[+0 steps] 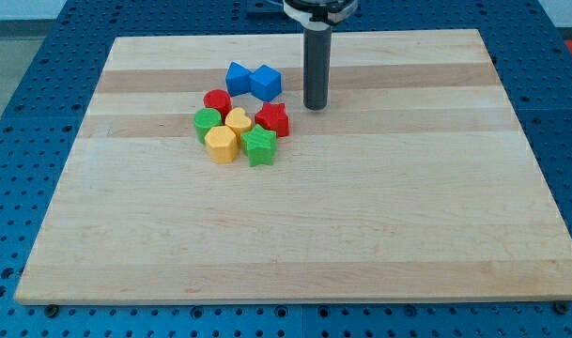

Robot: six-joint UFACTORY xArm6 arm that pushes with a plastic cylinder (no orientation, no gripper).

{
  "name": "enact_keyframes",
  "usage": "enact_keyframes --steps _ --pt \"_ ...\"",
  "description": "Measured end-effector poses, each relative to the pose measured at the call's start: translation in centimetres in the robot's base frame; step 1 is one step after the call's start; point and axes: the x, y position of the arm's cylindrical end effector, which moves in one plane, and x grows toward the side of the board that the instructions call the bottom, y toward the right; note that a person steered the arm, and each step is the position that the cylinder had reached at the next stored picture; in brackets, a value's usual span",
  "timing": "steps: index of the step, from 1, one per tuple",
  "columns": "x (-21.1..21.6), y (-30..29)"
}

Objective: Push the red star towards green star

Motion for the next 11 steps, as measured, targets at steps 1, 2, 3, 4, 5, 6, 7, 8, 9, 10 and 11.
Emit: enact_keyframes --steps 1,2,3,4,5,6,7,8,9,10,11 --pt "-0.1 -0.5" --pt "-0.1 -1.8" --pt "-0.1 -4.4" --pt "0.3 -5.8" --pt "0.5 -5.8" --pt "0.5 -5.7" --pt "1.2 -5.7" --pt "1.6 -5.7" --pt "1.7 -5.7" --pt "2.2 -5.7" --pt "2.2 -5.7"
